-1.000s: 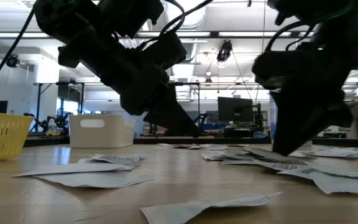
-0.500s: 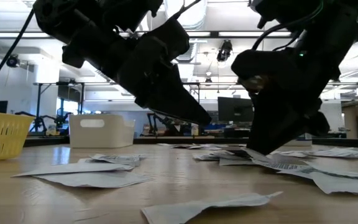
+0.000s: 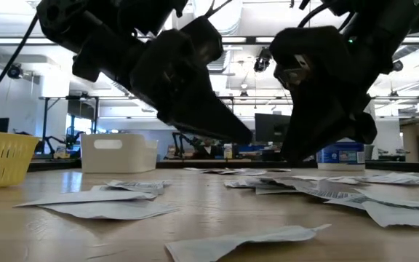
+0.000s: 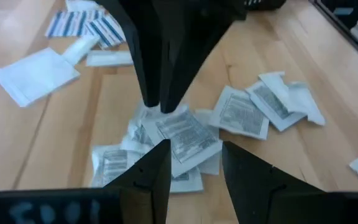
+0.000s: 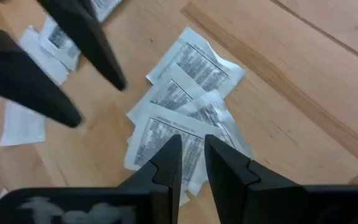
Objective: Pick & Place First Aid Supplies
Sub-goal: Put the towelette pack into the black bin
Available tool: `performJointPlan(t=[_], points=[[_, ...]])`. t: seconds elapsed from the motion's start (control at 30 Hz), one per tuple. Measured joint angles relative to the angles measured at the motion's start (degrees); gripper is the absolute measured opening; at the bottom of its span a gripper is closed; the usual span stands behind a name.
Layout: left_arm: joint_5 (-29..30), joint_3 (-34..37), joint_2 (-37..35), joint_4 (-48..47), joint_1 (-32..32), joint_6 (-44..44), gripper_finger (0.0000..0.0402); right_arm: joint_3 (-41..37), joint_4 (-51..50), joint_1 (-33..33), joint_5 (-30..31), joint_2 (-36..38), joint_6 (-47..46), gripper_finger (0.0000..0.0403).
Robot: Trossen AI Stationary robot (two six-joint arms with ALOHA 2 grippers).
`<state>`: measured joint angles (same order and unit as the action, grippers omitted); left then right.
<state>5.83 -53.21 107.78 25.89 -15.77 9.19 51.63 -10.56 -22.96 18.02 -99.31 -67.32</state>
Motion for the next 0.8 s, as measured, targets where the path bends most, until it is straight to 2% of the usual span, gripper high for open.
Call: performJointPlan(t=[0.13,0.4,0.67,0.8], points=[[-0.92,0.02,1.02,0.64,-0.5,-0.56,0.0113,-0.01,-0.06,0.0,0.0,0.15,0.03,0.0068],[-0.59,0.02,4.27,6.02,-0.48,-2.06,0.0011,0.13,0.08,0.84,0.11,0.2,-0.16,0.0068],[0.39,-0.09,6.09,8.59,-0.48,-1.99,0.0003,0.33,0.26,1.01,-0.02,0.2,-0.16,0.0069],[2.77,-0.09,6.7,8.5,-0.47,-1.92,0.0003,0.34,0.45,1.01,-0.07,0.2,0.01,0.0077]])
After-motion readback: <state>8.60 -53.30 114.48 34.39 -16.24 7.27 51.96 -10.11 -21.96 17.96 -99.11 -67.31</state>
